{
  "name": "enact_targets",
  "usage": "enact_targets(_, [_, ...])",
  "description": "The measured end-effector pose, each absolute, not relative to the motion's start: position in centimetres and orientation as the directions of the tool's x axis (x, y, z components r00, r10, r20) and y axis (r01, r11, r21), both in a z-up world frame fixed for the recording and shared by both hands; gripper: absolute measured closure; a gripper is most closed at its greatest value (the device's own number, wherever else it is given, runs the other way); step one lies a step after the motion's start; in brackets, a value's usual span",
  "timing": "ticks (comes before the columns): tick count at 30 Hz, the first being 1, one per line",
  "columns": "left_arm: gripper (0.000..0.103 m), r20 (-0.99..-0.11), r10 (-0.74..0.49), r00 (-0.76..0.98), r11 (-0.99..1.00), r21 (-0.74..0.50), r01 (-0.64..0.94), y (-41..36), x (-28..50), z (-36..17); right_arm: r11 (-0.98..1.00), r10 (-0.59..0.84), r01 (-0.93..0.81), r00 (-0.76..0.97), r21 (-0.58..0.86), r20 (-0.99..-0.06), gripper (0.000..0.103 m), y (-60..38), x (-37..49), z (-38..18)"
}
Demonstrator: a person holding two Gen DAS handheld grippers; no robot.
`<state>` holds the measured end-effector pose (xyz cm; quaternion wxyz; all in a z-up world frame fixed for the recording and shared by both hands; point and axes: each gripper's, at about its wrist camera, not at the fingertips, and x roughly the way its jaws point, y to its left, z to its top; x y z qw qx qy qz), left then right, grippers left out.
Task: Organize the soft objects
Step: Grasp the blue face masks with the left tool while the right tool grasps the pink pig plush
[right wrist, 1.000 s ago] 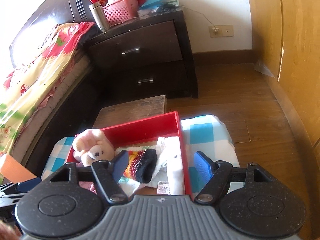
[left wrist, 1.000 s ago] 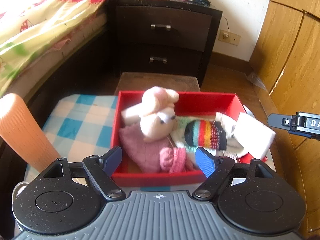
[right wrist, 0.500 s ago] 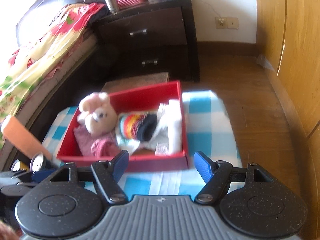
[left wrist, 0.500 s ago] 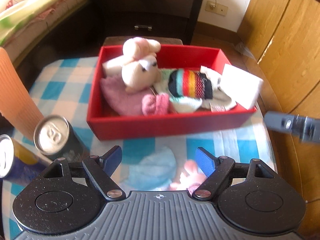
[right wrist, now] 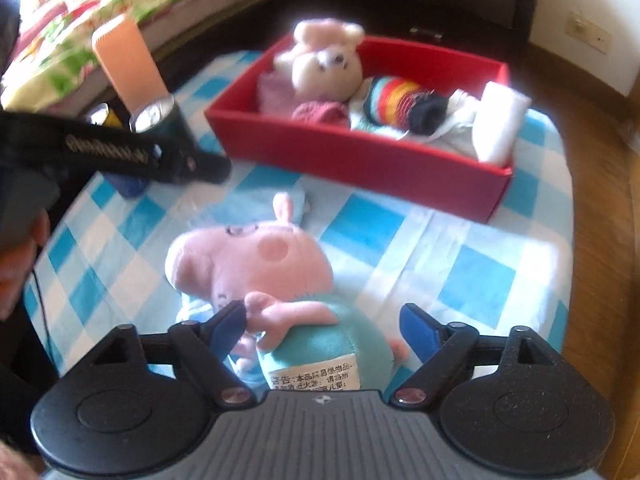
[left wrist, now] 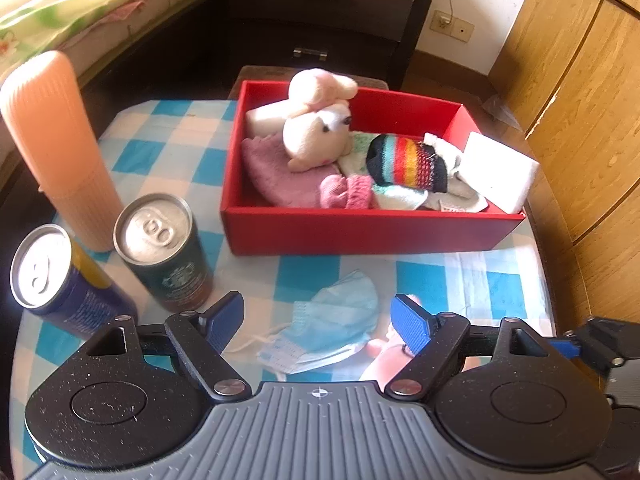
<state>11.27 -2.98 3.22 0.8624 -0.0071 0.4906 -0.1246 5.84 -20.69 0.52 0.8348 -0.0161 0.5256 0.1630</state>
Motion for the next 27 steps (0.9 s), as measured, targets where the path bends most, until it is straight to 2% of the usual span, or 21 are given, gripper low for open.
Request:
enact_targets(5, [0.024, -0.852, -0.232, 0.47, 0.967, -0.151, 0.204, -2.2, 11.2, 2.9, 0.942, 0.268, -0.284, 0.324, 0.178, -0.907, 0.038, -19.3, 7.2, -1.7])
enact_targets(7, [0.024, -0.854, -0.234, 0.466, 0.966, -0.149, 0.211, -2.0, 11.1, 2.9, 0.947, 0.27, -0.253, 0.302, 0.196, -0.914, 0.049, -19.3, 7.6, -2.4])
enact_targets(8, [0.024, -0.854, -0.235, 0.465, 0.966, -0.149, 0.213, -1.9, 11.1, 2.8, 0.947, 0.283, -0.235, 0.297, 0.218, -0.912, 0.051, -19.6, 7.6, -2.3])
enact_targets(10, [0.023, -0.854, -0.244, 0.46, 0.963, -0.159, 0.217, -1.7, 11.0, 2.8, 0.94, 0.33, -0.192, 0.296, 0.282, -0.896, 0.053, -20.7, 7.9, -1.8])
enact_targets(15, [0.023, -0.871, -0.249, 0.423, 0.959, -0.162, 0.231, -2.3, 10.6, 2.0, 0.936, 0.352, -0.119, 0.354, 0.332, -0.866, 0.054, -23.0, 8.0, -0.2])
enact_targets(22, [0.022, -0.911, -0.279, 0.305, 0.94, -0.195, 0.279, -4.7, 8.9, -0.5, 0.959, 0.271, -0.041, 0.409, 0.279, -0.871, 0.055, -25.4, 7.9, 0.5])
enact_targets(27, [0.024, -0.939, -0.287, 0.191, 0.939, -0.236, 0.25, -6.1, 8.4, -3.6, 0.974, 0.216, -0.029, 0.429, 0.226, -0.877, 0.055, -25.9, 7.7, 0.6])
